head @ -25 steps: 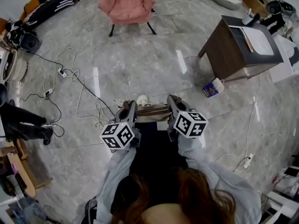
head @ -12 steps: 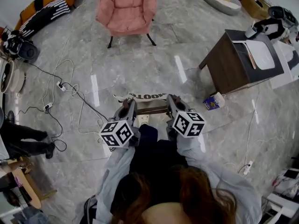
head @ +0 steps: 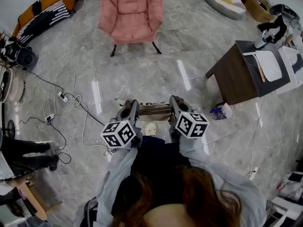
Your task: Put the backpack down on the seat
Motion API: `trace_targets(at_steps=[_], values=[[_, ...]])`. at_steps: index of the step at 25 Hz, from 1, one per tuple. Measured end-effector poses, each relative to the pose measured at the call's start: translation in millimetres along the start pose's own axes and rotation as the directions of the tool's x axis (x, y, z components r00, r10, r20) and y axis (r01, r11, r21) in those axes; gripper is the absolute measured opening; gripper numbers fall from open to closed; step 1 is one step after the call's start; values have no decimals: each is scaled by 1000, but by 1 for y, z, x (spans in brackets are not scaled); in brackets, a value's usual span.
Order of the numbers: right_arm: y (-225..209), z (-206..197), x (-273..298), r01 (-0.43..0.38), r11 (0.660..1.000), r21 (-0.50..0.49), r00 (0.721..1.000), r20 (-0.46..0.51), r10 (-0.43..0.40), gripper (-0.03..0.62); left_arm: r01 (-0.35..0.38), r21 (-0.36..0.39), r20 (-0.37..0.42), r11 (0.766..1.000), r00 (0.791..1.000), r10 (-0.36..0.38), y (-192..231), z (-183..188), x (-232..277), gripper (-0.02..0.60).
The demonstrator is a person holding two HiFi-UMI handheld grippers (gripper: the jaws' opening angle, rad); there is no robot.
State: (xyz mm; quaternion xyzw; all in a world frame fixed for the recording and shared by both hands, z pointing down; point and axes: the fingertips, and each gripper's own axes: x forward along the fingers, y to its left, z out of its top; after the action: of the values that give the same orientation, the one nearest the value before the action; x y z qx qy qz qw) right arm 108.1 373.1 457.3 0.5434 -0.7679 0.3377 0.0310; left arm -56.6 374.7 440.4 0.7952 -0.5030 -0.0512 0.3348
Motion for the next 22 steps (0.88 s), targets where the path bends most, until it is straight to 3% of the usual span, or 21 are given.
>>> trace_targets(at_steps=[12, 22], values=[[9, 7, 28, 12, 1000, -20, 1000, -3, -12, 11, 2, -40, 10, 999, 1000, -2, 24, 14, 12, 15], [-12, 26, 70, -1, 1000, -4, 1000, -13, 1, 11, -28, -66, -26, 997, 999, 26, 42, 19, 52, 17]])
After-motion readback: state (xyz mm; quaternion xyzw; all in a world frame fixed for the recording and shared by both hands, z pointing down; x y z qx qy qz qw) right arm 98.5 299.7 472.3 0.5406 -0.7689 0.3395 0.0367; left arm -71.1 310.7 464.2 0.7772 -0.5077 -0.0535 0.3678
